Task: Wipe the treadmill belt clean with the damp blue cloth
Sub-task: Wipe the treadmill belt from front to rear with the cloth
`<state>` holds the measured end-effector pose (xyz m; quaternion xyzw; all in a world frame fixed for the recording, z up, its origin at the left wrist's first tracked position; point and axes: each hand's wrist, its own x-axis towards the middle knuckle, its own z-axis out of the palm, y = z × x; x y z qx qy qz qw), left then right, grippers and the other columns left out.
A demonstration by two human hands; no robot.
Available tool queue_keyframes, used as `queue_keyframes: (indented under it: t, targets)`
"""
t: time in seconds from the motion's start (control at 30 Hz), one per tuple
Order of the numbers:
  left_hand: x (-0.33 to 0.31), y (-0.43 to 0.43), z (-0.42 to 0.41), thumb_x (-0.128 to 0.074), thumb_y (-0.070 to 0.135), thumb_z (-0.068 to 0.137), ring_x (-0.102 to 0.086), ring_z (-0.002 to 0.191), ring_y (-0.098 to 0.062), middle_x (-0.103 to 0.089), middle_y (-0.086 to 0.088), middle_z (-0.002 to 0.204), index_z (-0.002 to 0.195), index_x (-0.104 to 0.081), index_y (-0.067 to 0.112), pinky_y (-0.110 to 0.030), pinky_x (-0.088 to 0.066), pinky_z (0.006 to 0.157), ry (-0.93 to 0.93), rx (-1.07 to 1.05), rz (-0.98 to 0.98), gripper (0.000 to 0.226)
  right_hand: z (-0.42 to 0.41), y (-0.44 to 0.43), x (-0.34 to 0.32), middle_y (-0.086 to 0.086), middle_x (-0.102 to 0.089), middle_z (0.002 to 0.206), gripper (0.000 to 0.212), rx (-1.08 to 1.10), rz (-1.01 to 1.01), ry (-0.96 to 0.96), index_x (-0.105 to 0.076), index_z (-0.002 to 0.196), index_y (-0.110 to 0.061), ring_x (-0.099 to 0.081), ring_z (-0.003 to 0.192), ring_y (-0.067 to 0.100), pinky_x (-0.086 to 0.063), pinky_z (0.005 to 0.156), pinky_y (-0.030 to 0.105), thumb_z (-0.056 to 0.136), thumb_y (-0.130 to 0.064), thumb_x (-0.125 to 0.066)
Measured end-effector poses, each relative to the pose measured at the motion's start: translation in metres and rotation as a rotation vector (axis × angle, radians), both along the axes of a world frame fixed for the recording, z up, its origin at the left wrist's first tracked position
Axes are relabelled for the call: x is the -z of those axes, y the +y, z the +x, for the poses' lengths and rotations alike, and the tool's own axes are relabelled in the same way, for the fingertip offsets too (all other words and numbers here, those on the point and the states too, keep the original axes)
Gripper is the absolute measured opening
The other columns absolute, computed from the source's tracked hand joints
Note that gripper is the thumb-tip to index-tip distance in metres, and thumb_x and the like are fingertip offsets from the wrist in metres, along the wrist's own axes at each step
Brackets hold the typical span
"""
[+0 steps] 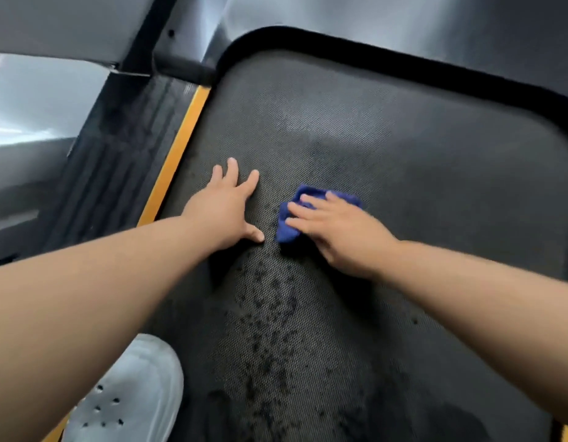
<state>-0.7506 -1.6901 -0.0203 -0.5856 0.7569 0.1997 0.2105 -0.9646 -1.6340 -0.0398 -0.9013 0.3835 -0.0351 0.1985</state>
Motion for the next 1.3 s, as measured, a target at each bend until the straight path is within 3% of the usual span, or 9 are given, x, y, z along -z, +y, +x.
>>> queue_keyframes:
  t: [0.07,0.2,0.43,0.57,0.7,0.9,1.03,1.13,1.3]
  targets:
    - [-0.001,0.000,0.001,-0.073,0.063,0.065,0.005,0.146,-0.029,0.014,-0.007,0.158,0.151,0.000,0.031,-0.048,-0.030,0.109,-0.006,0.000,-0.004,0.118,0.000,-0.037,-0.001,0.011,-0.060,0.127,0.038,0.006,-0.086,0.060,-0.065,0.112,-0.013,-0.057,0.114,0.032,-0.041,0.095,0.054,0.076,-0.009,-0.054]
    - [0.001,0.001,0.000,-0.073,0.064,0.064,0.004,0.146,-0.030,0.014,-0.008,0.158,0.151,0.001,0.031,-0.049,-0.029,0.110,-0.009,0.006,0.005,0.119,0.023,-0.085,0.001,0.005,-0.030,0.152,0.047,0.376,-0.001,0.192,-0.044,0.137,-0.018,-0.025,0.140,0.029,-0.018,0.113,0.048,0.091,-0.009,-0.043]
    - [-0.001,0.000,0.001,-0.072,0.063,0.067,0.007,0.146,-0.030,0.016,-0.009,0.158,0.151,0.003,0.030,-0.049,-0.031,0.109,-0.010,0.003,0.012,0.117,0.002,0.012,-0.012,0.000,-0.010,0.160,0.060,0.247,0.092,0.189,-0.024,0.149,-0.021,-0.010,0.146,0.024,-0.007,0.118,0.041,0.092,-0.008,-0.037]
    - [0.001,0.000,0.000,-0.072,0.063,0.066,0.006,0.146,-0.031,0.014,-0.010,0.158,0.151,0.002,0.029,-0.050,-0.030,0.109,-0.017,0.018,0.006,0.117,0.013,-0.031,-0.009,0.002,-0.016,0.159,0.057,0.217,0.083,0.257,-0.034,0.144,-0.021,-0.011,0.146,0.026,-0.008,0.116,0.045,0.089,-0.008,-0.041]
    - [0.002,0.000,0.001,-0.073,0.062,0.066,0.007,0.146,-0.030,0.015,-0.009,0.158,0.152,0.001,0.031,-0.049,-0.028,0.110,0.003,0.008,0.009,0.118,0.012,-0.029,0.000,0.001,-0.014,0.159,0.059,0.356,0.097,0.229,-0.024,0.150,-0.018,-0.011,0.146,0.027,-0.006,0.117,0.041,0.093,-0.006,-0.038]
    - [0.001,0.000,0.000,-0.072,0.062,0.066,0.006,0.146,-0.032,0.014,-0.010,0.158,0.152,0.002,0.029,-0.050,-0.028,0.110,-0.006,0.015,0.010,0.118,-0.006,0.018,0.012,0.011,-0.045,0.145,0.052,0.293,0.061,0.123,-0.050,0.136,-0.010,-0.043,0.130,0.038,-0.034,0.108,0.050,0.085,0.001,-0.049]
    - [0.000,-0.001,0.000,-0.072,0.062,0.067,0.006,0.146,-0.032,0.014,-0.010,0.158,0.152,0.002,0.029,-0.049,-0.028,0.110,-0.006,0.017,0.012,0.117,0.018,-0.037,0.004,0.009,-0.031,0.153,0.052,0.347,0.025,0.169,-0.038,0.142,-0.010,-0.030,0.138,0.032,-0.022,0.112,0.041,0.091,-0.005,-0.039]
    - [0.000,0.000,0.000,-0.072,0.062,0.066,0.007,0.146,-0.032,0.015,-0.010,0.158,0.152,0.002,0.030,-0.049,-0.026,0.111,0.006,0.017,0.014,0.118,0.035,-0.078,-0.004,0.006,-0.031,0.150,0.048,0.480,0.017,0.191,-0.040,0.137,-0.012,-0.031,0.135,0.027,-0.029,0.103,0.040,0.089,-0.007,-0.040]
    - [0.000,0.002,0.002,-0.073,0.061,0.067,0.008,0.146,-0.030,0.017,-0.007,0.158,0.151,0.002,0.031,-0.050,-0.028,0.110,0.030,-0.009,0.020,0.117,0.014,-0.007,0.001,0.006,-0.032,0.153,0.053,0.300,0.052,0.158,-0.041,0.141,-0.013,-0.031,0.139,0.031,-0.024,0.113,0.040,0.089,-0.003,-0.044]
